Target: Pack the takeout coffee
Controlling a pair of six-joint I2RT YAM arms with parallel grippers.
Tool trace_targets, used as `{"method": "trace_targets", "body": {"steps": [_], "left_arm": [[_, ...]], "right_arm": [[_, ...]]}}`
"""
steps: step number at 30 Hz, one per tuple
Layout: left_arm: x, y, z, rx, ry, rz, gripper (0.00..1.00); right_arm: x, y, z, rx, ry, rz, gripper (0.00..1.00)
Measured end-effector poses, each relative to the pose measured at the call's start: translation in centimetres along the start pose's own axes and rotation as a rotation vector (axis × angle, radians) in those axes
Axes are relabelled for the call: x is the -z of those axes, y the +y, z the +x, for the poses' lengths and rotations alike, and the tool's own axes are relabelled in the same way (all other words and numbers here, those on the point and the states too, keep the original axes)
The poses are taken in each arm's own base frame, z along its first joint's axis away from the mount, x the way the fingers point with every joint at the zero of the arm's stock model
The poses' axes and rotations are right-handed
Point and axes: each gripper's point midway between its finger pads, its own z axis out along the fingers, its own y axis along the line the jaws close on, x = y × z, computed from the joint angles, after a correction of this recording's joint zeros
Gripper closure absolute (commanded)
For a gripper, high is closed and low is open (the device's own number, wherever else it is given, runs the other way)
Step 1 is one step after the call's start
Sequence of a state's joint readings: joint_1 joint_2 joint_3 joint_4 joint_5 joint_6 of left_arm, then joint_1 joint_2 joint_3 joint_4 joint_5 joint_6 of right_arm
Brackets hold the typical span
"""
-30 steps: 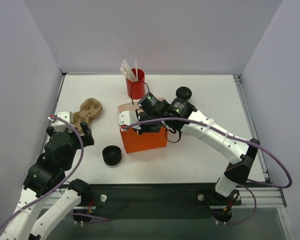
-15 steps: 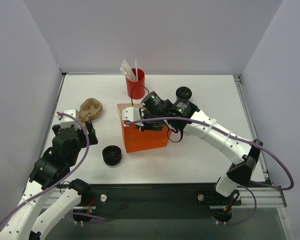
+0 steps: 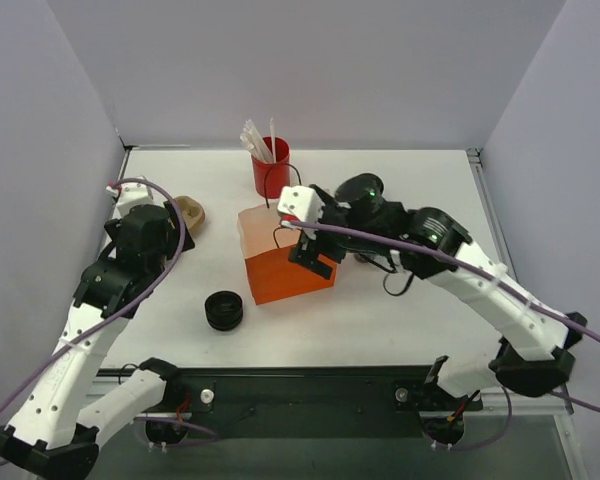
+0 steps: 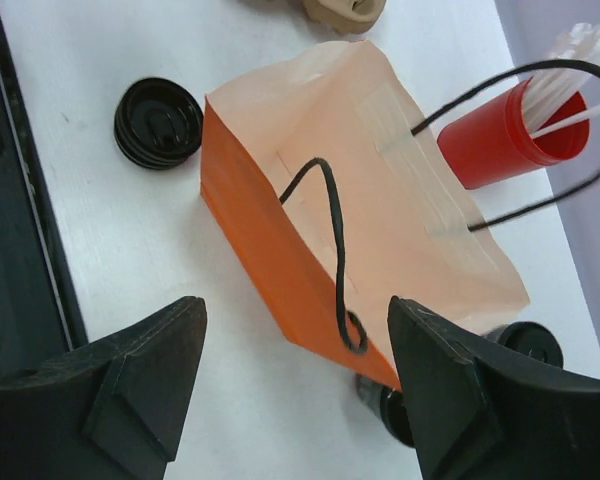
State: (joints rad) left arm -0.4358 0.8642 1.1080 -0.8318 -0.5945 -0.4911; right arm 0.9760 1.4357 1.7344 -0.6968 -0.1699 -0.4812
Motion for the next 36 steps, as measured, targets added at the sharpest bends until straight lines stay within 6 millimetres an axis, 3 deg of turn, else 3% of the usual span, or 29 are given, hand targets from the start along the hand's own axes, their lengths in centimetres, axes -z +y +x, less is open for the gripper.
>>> {"method": "trace_targets", "body": {"steps": [4, 8, 12, 17, 28, 36], "left_arm": [[-3.1, 1.1, -1.7, 0.068, 0.048, -0.095, 0.20], [-7.7, 1.3, -0.9, 0.090, 0.169, -0.145, 0.20], [-12.2, 0.0, 0.9, -0.021, 0.291, -0.142, 0.22], [-14.5, 0.4, 3.0, -0.250, 0.383, -0.085, 0.24], [-18.0, 3.3, 2.5, -0.479, 0.400, 0.057, 0.31], [-21.7, 4.6, 5.6, -0.535, 0.484, 0.130, 0.37]], "right_arm": [[4.8, 0.5, -0.8, -0.142, -0.124, 0.062, 0.27], [8.2, 1.1, 0.5, -0.305, -0.212, 0.131, 0.29], [10.1, 2.4, 2.6, -0.444, -0.261, 0.157, 0.29], [12.1, 2.7, 3.3, -0.540, -0.313, 0.184, 0.30], [14.7, 1.6, 3.7, -0.620, -0.355, 0.270, 0.30], [13.9, 0.3, 3.6, -0.600, -0.287, 0.320, 0.30]]}}
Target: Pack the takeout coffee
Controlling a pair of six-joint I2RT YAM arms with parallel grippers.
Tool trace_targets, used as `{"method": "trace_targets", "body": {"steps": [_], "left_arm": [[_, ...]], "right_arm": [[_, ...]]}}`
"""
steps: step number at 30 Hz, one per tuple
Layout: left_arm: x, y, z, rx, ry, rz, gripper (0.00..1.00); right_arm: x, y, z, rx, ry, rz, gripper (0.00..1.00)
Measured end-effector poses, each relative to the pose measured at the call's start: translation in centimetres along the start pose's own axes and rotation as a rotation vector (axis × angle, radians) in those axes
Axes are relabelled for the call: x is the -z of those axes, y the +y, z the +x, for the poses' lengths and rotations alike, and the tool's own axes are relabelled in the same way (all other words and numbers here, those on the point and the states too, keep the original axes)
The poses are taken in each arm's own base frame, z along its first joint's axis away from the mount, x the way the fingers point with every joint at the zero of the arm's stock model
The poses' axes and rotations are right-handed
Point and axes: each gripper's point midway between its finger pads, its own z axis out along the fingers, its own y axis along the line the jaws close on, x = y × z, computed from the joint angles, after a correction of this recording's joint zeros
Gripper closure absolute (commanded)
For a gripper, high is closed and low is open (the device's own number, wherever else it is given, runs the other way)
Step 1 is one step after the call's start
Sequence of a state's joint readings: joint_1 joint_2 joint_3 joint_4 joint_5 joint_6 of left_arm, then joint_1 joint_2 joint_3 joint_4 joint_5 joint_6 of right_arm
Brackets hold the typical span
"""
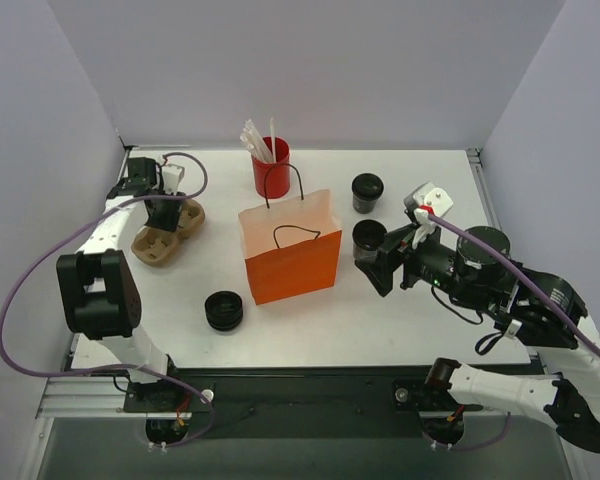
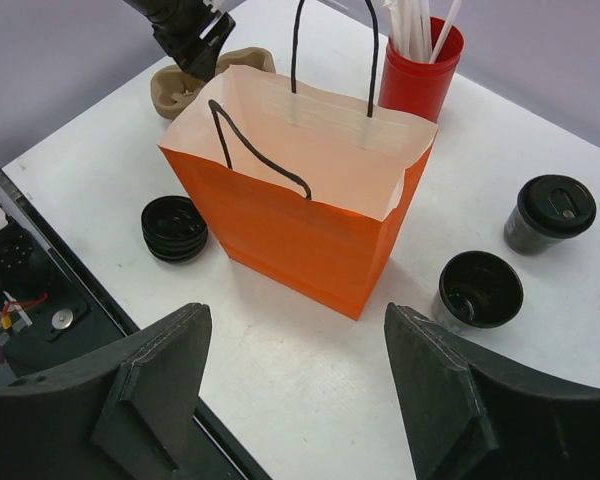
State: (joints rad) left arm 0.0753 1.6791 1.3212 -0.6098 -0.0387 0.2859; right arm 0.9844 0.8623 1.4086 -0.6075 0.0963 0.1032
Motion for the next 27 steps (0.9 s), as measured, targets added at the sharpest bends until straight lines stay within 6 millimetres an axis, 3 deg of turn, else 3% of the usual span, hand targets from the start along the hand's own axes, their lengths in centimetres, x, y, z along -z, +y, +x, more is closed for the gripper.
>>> {"method": "trace_targets", "body": {"steps": [5, 8, 23, 27], "left_arm": [[-3.0, -0.7, 0.0, -0.044, 0.044, 0.054, 0.39], [-3.7, -0.4, -0.5, -0.050, 0.043, 0.058, 0.40], [-4.7, -0.6, -0.6, -0.060, 0.045, 0.100, 0.44], [-4.7, -0.7, -0.6, -0.067, 0.043, 0.106, 0.51]], "right_arm": [[-1.3, 0.2, -0.9, 0.030, 0.018, 0.007, 0.30], [-2.1, 0.3, -1.3, 0.058, 0.030, 0.008, 0.30], [-3.9, 0.4, -1.6, 0.143, 0.065, 0.009, 0.29], [-3.7, 0.3, -1.7, 0.142, 0.058, 0.011, 0.29]]}}
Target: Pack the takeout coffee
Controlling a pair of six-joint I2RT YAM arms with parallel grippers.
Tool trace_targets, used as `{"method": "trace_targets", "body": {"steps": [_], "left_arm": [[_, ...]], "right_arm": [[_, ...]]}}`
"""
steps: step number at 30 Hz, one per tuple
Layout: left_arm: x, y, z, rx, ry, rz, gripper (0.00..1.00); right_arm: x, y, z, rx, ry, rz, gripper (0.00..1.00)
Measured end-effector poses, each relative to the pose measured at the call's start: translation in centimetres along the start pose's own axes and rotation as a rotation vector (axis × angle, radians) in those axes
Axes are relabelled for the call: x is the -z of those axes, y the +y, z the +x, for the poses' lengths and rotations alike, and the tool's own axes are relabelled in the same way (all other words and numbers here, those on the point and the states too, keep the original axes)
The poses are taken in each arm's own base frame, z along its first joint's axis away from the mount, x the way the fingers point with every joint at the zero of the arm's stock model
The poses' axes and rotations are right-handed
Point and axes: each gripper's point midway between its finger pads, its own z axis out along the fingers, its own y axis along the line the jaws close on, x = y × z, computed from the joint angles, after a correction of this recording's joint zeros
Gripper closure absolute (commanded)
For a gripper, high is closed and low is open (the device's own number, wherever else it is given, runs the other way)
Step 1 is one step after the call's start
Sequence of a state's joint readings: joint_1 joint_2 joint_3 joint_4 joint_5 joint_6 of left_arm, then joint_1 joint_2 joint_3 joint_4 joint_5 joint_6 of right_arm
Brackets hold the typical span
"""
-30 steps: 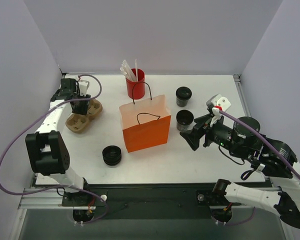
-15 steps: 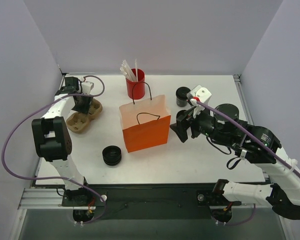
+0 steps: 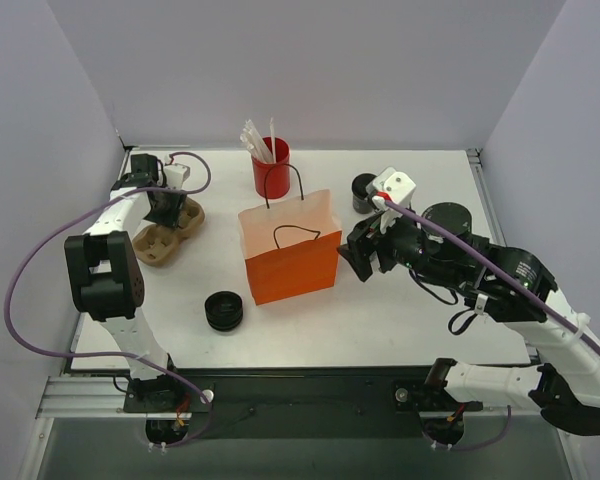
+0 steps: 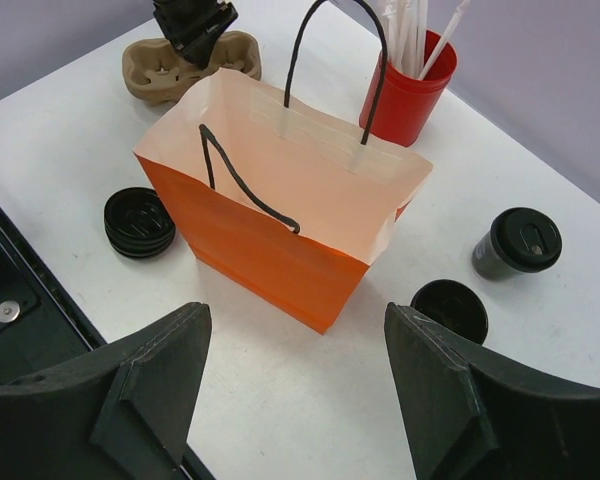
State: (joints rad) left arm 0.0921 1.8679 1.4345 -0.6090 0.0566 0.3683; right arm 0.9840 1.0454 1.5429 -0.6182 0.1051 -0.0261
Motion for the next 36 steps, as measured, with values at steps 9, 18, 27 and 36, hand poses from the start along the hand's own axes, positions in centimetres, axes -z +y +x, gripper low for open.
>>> {"method": "trace_targets", "body": {"steps": [9, 18, 27, 36], "left_arm": [[0.0, 0.0, 0.0, -0.006, 0.000, 0.003, 0.45], [0.0, 0.3, 0.4, -0.005, 0.016, -0.014, 0.48], [0.0, 0.2, 0.5, -0.003, 0.019, -0.012, 0.62], [1.9, 0.3, -0.9, 0.027, 0.032, 0.004, 0.64]], "right_arm": [[1.1, -0.5, -0.2, -0.004, -0.026, 0.013, 0.29], [1.2, -0.7, -0.1, 0.006, -0.024, 0.020, 0.29], [1.6, -0.8, 0.3, 0.018, -0.012, 0.023, 0.29], [2.5, -1.2, 0.3, 0.018, -0.024, 0.031, 0.29]]}}
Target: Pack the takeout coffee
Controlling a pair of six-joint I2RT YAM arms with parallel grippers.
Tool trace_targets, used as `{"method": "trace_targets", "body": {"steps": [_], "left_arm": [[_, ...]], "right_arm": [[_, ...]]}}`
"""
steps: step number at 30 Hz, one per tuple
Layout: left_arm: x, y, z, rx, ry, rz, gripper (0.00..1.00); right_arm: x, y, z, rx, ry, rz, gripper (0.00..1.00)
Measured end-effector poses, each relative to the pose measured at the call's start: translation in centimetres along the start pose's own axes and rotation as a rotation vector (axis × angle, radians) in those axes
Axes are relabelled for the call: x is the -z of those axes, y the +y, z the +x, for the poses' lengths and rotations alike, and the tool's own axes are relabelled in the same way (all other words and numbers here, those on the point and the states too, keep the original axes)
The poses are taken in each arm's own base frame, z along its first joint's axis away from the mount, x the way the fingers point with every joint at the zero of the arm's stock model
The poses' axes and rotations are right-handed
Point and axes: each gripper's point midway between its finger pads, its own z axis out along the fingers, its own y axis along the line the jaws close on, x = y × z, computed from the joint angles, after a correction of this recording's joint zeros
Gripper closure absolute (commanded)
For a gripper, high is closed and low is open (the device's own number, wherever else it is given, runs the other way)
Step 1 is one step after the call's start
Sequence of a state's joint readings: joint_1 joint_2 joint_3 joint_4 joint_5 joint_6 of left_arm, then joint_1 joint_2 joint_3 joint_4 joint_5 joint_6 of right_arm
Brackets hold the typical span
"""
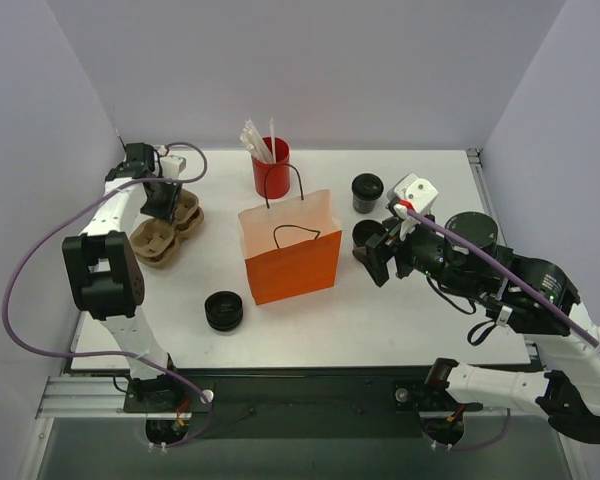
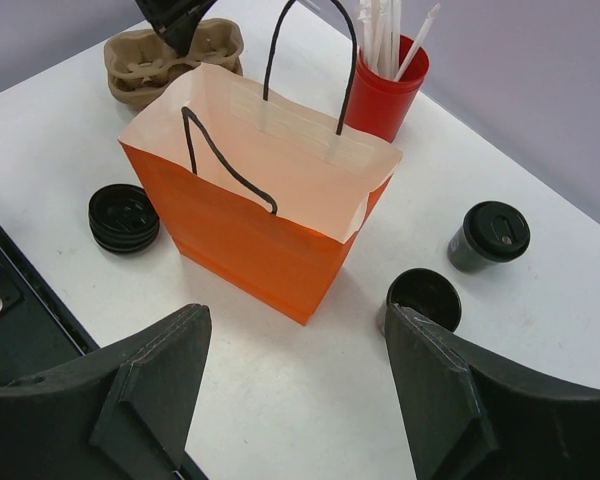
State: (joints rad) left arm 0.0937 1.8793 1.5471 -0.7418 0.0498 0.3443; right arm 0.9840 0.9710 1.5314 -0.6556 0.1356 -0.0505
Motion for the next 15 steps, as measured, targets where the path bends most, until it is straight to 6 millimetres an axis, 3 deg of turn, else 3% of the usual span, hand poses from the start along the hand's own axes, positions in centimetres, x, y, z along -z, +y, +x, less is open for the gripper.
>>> {"method": "trace_targets", "body": {"steps": [5, 11, 15], "left_arm": [[1.4, 0.5, -1.5, 0.014, -0.025, -0.013, 0.66], [2.4, 0.1, -1.4, 0.024, -0.003, -0.010, 0.66], [5.0, -0.6, -3.1, 0.017, -0.043, -0.012, 0.66]], "right_arm": [[0.3, -0.1, -0.1, -0.003, -0.007, 0.001, 0.29], [0.4, -0.1, -0.2, -0.012, -0.012, 0.004, 0.29], [0.4, -0.2, -0.1, -0.027, -0.011, 0.009, 0.30]]}}
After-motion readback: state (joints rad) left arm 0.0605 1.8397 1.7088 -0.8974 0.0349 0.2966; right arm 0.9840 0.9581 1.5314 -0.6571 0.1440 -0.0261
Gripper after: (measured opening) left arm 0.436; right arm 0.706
